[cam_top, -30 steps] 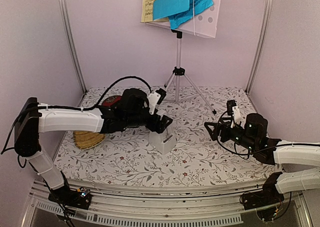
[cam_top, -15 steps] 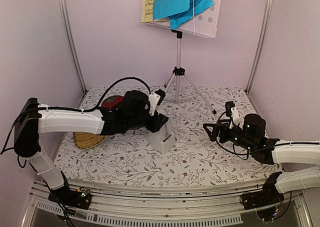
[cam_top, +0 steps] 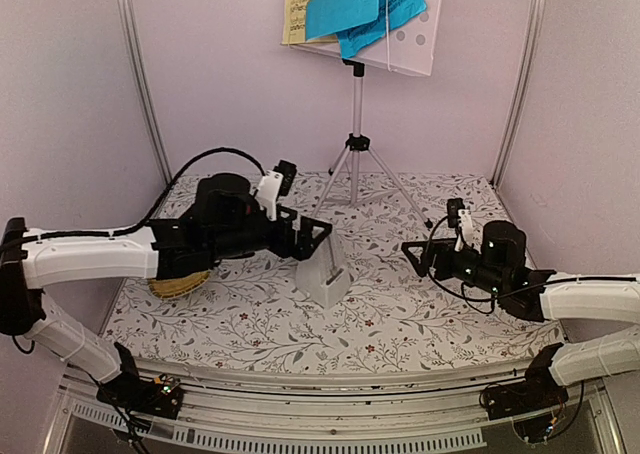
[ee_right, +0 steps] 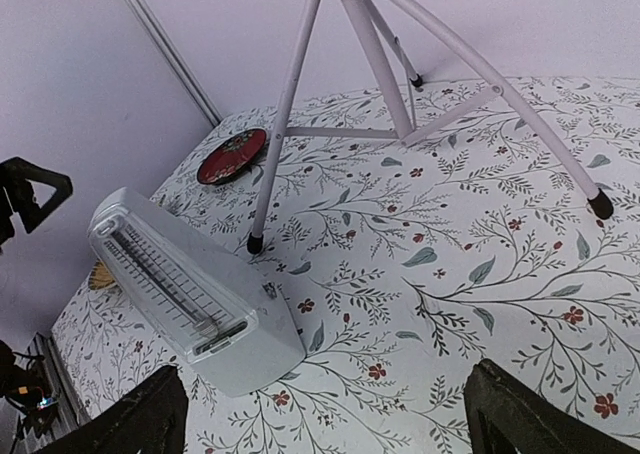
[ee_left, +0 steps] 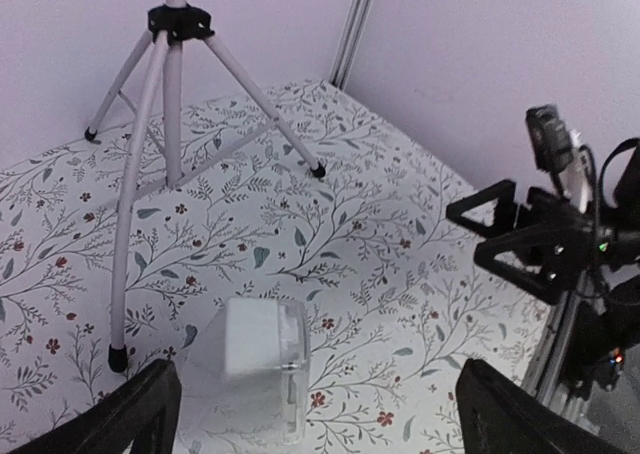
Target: Pack up the instrument practice props
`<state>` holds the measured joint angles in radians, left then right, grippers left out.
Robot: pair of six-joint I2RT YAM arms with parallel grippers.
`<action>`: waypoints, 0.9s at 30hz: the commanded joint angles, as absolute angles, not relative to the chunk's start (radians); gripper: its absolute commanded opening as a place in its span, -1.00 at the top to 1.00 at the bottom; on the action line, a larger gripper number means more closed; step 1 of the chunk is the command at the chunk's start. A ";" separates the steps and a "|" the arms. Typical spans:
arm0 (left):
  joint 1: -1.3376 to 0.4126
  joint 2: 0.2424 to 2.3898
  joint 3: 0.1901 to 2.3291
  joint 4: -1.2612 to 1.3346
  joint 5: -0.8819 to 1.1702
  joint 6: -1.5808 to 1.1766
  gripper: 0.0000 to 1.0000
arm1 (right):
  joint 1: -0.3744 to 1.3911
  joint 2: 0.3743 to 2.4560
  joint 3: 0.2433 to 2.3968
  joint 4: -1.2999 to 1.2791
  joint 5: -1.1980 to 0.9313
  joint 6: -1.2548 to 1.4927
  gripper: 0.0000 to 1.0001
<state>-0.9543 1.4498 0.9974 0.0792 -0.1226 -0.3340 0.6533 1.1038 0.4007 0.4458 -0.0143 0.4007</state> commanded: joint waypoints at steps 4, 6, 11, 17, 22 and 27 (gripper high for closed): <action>-0.726 1.387 0.791 0.260 0.086 -0.502 -0.93 | 0.654 1.296 0.510 0.417 -0.222 0.541 -0.79; -0.696 1.413 0.769 0.271 0.088 -0.506 -0.90 | 0.674 1.357 0.525 0.442 -0.253 0.560 -0.70; -0.668 1.497 0.770 0.275 0.041 -0.479 -0.84 | 0.730 1.501 0.598 0.443 -0.269 0.574 -0.43; -0.655 1.607 0.802 0.285 0.015 -0.450 -0.80 | 0.760 1.633 0.675 0.453 -0.282 0.597 -0.14; -0.653 1.678 0.834 0.288 0.019 -0.430 -0.79 | 0.761 1.698 0.705 0.452 -0.260 0.610 -0.01; -0.653 1.710 0.844 0.301 0.017 -0.421 -0.79 | 0.761 1.749 0.737 0.449 -0.255 0.612 0.04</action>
